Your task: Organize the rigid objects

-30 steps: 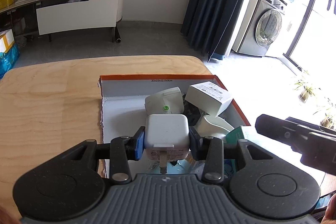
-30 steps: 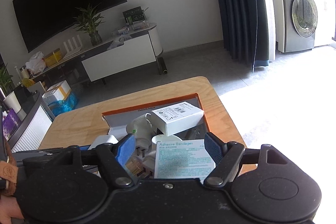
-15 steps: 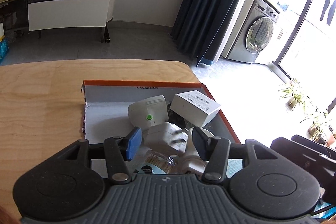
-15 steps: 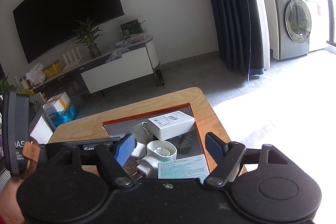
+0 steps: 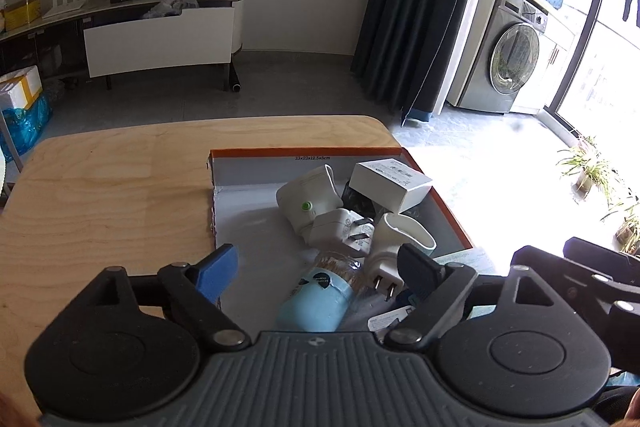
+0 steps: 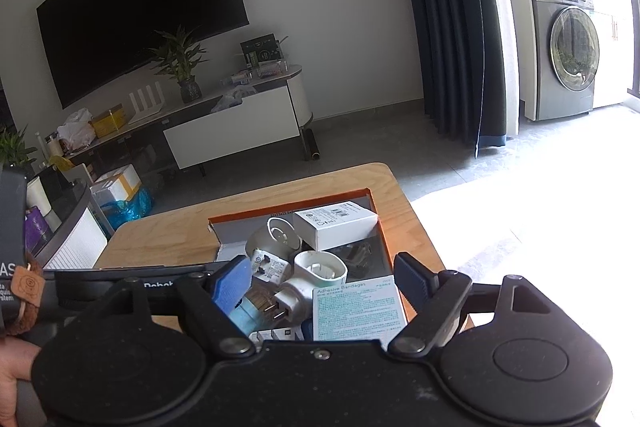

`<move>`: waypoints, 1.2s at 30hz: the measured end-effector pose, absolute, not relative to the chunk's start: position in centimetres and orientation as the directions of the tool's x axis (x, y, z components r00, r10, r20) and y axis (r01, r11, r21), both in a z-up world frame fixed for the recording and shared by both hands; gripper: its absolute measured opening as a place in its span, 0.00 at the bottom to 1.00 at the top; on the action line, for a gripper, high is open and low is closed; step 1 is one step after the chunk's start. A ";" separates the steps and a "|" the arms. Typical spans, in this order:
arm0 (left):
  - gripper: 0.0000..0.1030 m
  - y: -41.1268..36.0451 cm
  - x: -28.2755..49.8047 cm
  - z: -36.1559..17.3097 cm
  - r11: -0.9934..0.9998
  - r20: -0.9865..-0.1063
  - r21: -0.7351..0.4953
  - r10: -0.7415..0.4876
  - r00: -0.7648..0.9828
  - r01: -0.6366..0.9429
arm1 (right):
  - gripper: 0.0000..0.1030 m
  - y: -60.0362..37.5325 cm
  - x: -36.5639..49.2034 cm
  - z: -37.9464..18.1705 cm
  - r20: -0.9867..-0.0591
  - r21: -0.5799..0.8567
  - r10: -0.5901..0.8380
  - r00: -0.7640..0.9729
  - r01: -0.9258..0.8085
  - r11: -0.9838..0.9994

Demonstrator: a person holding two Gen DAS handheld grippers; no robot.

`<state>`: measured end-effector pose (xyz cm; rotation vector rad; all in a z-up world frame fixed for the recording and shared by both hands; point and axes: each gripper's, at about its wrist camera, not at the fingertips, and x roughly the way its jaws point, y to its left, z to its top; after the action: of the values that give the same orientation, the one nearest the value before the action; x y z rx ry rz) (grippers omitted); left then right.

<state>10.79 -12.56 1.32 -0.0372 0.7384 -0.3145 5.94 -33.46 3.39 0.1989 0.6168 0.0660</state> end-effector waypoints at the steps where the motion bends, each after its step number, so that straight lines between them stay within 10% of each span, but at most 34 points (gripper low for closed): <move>1: 0.93 -12.5 10.3 1.4 0.956 -0.654 -0.132 -0.282 0.702 0.261 | 0.92 -33.5 5.7 3.4 -0.569 0.198 0.119 0.814 -0.005 0.980; 36: 1.00 -13.1 1.3 -0.7 0.989 -0.682 -0.059 -0.141 0.718 0.138 | 0.99 -34.0 -1.1 1.2 -0.660 0.095 0.080 0.747 -0.022 0.995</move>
<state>1.34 -13.08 -0.74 -0.0039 0.7541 -0.1547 -1.07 -33.98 1.25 0.0829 0.7257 0.0560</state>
